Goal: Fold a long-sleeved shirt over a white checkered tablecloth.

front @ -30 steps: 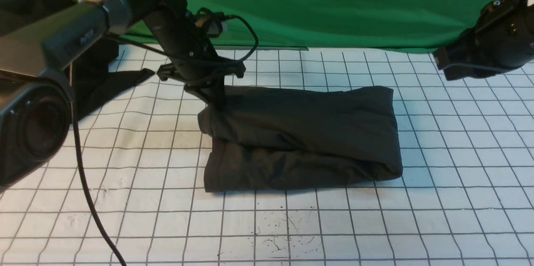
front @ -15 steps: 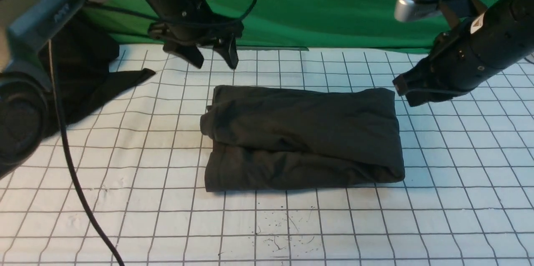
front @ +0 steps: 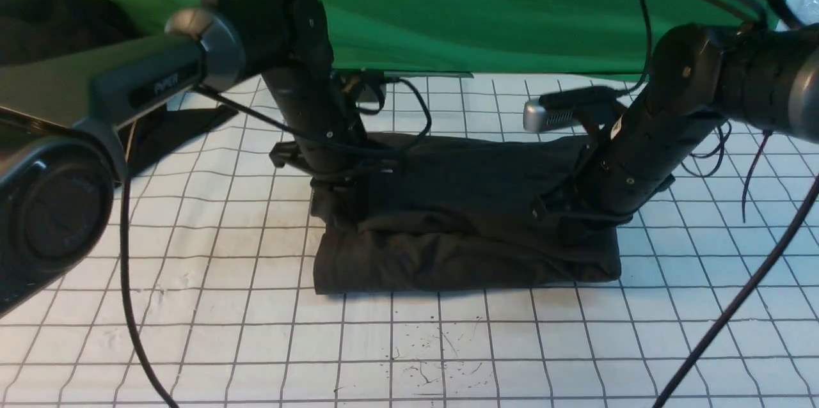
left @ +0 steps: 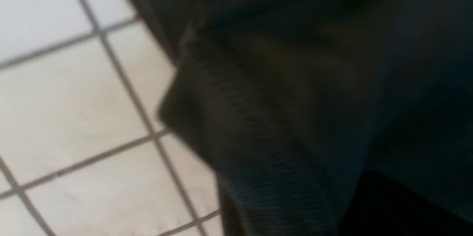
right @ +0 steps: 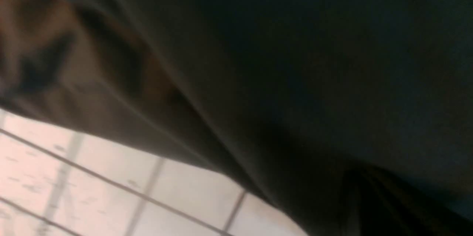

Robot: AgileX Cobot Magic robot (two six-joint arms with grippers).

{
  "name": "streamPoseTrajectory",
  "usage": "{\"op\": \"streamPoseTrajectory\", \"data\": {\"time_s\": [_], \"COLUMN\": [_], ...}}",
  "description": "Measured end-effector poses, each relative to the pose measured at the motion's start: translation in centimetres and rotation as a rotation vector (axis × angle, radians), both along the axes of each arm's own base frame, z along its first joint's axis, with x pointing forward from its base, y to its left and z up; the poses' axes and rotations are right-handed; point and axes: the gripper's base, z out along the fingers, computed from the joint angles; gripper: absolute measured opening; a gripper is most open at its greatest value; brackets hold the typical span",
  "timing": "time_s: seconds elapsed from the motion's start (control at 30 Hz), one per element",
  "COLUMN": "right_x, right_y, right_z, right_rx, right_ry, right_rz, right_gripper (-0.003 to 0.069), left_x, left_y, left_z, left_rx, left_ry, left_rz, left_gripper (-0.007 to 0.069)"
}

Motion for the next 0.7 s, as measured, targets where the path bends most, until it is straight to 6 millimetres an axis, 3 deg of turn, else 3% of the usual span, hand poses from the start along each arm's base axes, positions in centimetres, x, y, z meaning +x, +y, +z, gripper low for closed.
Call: {"op": "streamPoseTrajectory", "data": {"time_s": [0.07, 0.2, 0.3, 0.4, 0.43, 0.6, 0.7], "right_x": [-0.2, -0.3, -0.2, 0.0, -0.1, -0.6, -1.2], "right_y": [-0.5, -1.0, -1.7, -2.9, -3.4, -4.0, -4.3], "right_z": [-1.3, -1.8, -1.8, -1.7, -1.3, 1.6, 4.1], "right_rx": [-0.055, -0.097, -0.103, -0.115, -0.124, -0.126, -0.107], "right_ry": [0.024, 0.027, 0.038, 0.056, 0.055, -0.018, -0.088], "right_rz": [-0.012, -0.016, -0.035, -0.058, -0.06, -0.051, -0.054], "right_gripper": [-0.0002, -0.0002, -0.0002, -0.0002, -0.0002, -0.0002, -0.0002], "left_x": [-0.3, -0.4, -0.6, -1.0, -1.4, -3.2, -4.2], "left_y": [0.3, 0.4, 0.6, 0.9, 0.9, 0.0, -1.9], "left_z": [-1.0, -0.9, -0.4, 1.6, 3.3, 7.9, 8.4], "left_rx": [0.014, 0.012, 0.024, 0.028, 0.013, -0.056, -0.078], "left_ry": [0.011, 0.01, 0.017, -0.002, -0.026, -0.093, -0.096], "left_rz": [0.014, 0.028, 0.02, 0.013, 0.014, -0.036, -0.085], "left_gripper": [-0.0003, -0.0003, -0.0003, -0.0003, -0.0003, -0.0003, -0.0003]}}
